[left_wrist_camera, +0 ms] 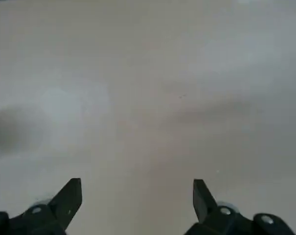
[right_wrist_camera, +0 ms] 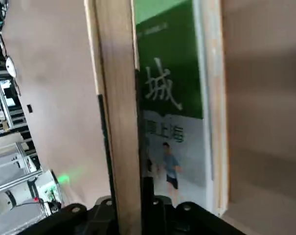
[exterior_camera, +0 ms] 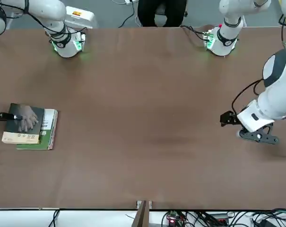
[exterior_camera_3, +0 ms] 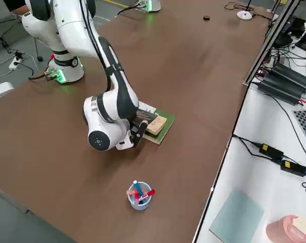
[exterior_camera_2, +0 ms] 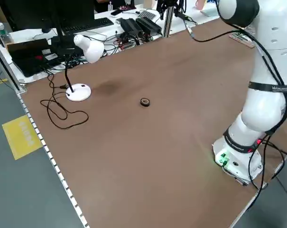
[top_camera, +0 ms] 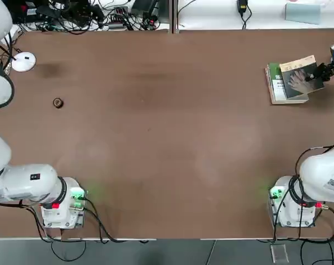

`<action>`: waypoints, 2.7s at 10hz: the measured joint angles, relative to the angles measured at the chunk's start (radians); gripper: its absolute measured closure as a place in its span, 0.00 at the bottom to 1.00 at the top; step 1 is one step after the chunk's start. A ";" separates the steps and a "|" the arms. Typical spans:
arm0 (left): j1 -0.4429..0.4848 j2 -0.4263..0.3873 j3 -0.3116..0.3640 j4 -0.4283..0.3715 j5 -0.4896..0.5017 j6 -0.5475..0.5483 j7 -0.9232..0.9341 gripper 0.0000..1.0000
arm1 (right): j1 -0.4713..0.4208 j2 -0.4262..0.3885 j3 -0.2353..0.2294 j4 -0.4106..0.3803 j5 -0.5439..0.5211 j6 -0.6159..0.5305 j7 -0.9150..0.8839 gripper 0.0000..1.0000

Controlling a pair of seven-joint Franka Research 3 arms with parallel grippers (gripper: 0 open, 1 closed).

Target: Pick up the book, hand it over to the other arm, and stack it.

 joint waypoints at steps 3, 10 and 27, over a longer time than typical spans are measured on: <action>-0.038 -0.069 0.100 -0.077 -0.082 -0.012 0.031 0.00 | -0.002 0.006 -0.002 -0.040 0.054 0.025 0.000 0.84; -0.099 -0.232 0.268 -0.279 -0.122 0.000 0.108 0.00 | 0.031 0.005 0.001 -0.075 0.092 0.067 -0.003 0.84; -0.112 -0.510 0.330 -0.407 -0.122 -0.198 0.108 0.00 | 0.066 0.004 -0.001 -0.067 0.091 0.110 0.001 0.84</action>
